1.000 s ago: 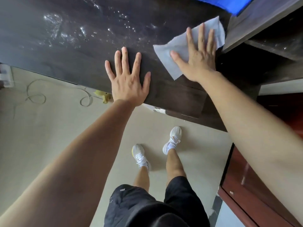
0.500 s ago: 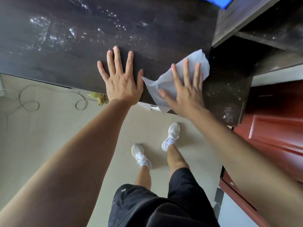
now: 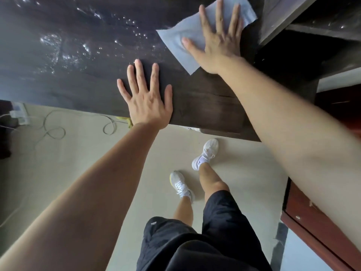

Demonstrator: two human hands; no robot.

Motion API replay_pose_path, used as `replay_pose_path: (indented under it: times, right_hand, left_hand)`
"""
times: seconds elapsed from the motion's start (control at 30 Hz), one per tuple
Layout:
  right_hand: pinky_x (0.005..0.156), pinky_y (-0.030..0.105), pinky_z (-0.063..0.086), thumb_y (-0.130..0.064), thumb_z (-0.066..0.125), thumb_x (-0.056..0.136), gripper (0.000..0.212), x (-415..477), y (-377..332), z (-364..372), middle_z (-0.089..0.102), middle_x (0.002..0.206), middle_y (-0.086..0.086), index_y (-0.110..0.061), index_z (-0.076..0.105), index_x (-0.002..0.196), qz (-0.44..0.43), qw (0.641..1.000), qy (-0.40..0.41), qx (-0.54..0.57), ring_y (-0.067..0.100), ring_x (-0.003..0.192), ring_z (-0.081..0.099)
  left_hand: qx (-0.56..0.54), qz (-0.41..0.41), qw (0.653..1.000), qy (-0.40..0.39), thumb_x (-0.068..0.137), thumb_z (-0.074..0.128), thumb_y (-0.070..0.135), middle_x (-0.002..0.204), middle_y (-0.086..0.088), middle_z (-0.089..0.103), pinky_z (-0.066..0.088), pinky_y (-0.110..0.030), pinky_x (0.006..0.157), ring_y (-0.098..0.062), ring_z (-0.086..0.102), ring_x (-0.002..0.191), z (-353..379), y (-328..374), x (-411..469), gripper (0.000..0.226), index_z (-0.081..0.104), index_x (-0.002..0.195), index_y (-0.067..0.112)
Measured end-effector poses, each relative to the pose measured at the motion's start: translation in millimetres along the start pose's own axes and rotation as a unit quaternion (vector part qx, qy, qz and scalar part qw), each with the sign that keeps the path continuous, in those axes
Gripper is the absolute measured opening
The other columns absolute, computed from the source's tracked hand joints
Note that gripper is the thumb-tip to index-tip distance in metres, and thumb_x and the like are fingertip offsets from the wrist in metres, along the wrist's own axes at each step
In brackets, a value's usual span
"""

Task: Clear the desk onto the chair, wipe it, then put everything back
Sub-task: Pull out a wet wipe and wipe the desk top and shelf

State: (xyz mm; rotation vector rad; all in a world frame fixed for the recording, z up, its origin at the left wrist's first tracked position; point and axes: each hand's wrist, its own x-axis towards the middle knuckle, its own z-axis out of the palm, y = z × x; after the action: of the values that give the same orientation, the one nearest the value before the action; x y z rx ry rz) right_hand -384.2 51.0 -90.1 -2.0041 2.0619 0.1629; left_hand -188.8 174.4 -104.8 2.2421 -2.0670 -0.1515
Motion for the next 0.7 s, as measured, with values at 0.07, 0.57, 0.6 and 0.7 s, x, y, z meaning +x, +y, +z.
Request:
replay_pose_path:
  times: [0.07,0.57,0.6,0.7]
  right_hand:
    - [0.121,0.059,-0.006,-0.088,0.006,0.082,0.094,5.9,-5.7,1.5,-0.010,0.167,0.011,-0.035,-0.001,0.159,0.006,1.000,-0.002,0.009,0.051,0.148,-0.012]
    - [0.120,0.062,-0.006,-0.089,0.007,0.081,0.097,39.5,-7.5,-10.3,-0.005,0.167,0.015,-0.033,-0.002,0.160,-0.041,0.999,-0.007,0.003,0.053,0.148,-0.008]
    - [0.120,0.062,-0.004,-0.088,0.007,0.082,0.097,38.9,-7.9,-9.9,-0.002,0.167,0.016,-0.032,-0.001,0.160,-0.044,0.999,0.003,0.005,0.053,0.148,-0.005]
    - [0.121,0.062,0.000,-0.085,0.010,0.086,0.095,26.2,-0.6,-4.9,-0.001,0.167,0.017,-0.027,0.001,0.161,-0.068,0.997,0.022,0.011,0.053,0.148,-0.003]
  left_hand:
    - [0.004,0.000,1.000,-0.003,0.101,0.027,0.054,0.164,-0.013,0.016,0.008,-0.061,0.119,-0.033,0.014,0.151,-0.4,-0.9,0.4,0.061,0.027,0.155,0.025]
    - [0.020,-0.003,1.000,-0.022,0.101,0.027,0.054,0.165,-0.012,0.012,0.007,-0.061,0.119,-0.032,0.009,0.151,0.4,-2.8,-1.1,0.062,0.021,0.156,0.026]
    - [0.021,-0.001,1.000,-0.022,0.101,0.028,0.054,0.165,-0.012,0.012,0.007,-0.061,0.119,-0.032,0.009,0.151,0.5,-2.7,-0.6,0.062,0.022,0.156,0.026]
    - [0.019,-0.002,0.999,-0.026,0.101,0.030,0.054,0.165,-0.012,0.013,0.006,-0.060,0.119,-0.032,0.010,0.151,-1.0,-0.9,-0.8,0.062,0.023,0.156,0.026]
